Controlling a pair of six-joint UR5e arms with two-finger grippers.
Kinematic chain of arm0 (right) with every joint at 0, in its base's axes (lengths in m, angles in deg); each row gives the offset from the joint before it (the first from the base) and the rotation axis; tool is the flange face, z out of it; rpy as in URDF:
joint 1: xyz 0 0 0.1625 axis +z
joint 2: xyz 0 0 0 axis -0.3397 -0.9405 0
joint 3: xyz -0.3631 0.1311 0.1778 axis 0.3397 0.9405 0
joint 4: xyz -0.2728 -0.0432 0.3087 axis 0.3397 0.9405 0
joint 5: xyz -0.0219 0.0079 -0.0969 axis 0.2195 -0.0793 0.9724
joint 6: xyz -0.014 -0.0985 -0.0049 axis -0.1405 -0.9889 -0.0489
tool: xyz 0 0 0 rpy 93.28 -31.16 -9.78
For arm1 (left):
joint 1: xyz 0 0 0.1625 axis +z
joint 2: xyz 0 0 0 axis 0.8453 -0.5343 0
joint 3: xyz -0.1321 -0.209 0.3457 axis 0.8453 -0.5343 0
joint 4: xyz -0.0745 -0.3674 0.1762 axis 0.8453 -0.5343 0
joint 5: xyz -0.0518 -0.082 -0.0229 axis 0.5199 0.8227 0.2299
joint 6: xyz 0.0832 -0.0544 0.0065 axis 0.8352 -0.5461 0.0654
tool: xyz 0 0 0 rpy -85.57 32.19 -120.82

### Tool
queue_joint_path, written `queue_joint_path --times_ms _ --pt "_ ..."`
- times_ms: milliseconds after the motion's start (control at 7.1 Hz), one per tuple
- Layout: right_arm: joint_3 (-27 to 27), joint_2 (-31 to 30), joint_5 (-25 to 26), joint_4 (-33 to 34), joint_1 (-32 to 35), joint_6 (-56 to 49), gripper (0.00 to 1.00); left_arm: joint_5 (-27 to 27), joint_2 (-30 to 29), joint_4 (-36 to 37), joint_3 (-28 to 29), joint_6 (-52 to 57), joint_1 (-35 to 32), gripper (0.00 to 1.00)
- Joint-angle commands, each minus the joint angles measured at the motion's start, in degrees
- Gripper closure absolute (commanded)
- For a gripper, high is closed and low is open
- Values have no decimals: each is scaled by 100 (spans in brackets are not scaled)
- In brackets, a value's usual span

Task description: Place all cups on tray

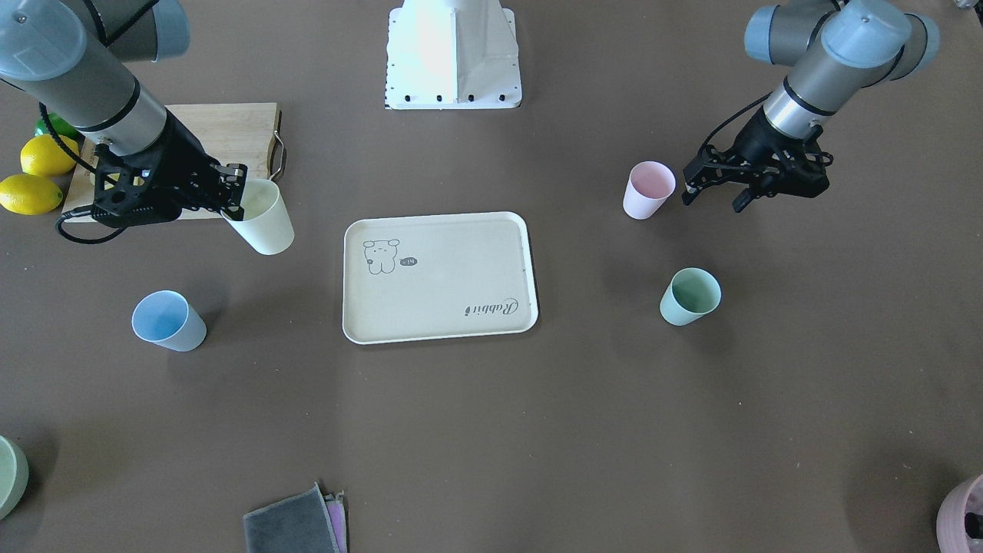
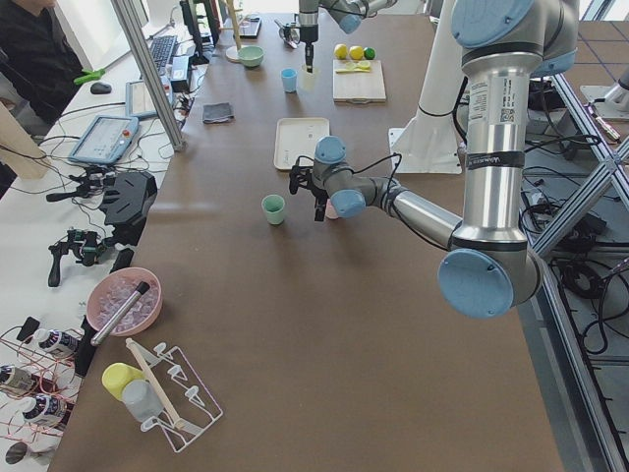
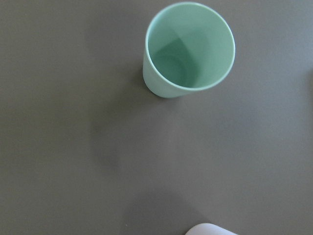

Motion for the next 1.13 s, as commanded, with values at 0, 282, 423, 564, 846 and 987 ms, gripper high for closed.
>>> queue_joint_path --times_ms 0,282,423,564,846,987 --pt "138 246 197 -1 -196 125 100 -426 32 -11 -38 -238 469 13" --pt "427 527 320 -1 -381 195 100 -752 -3 -117 -29 -522 794 74" --pt "559 650 495 -10 -539 239 100 -875 -12 -117 -29 -522 865 100" --pt "691 721 567 -45 -627 249 100 -903 -38 -117 5 -522 866 100" --pt "1042 1011 628 -71 -750 318 100 -825 -169 -82 -12 -539 692 100" --pt "1096 1082 690 -71 -847 319 100 -746 -449 153 23 -539 508 100"
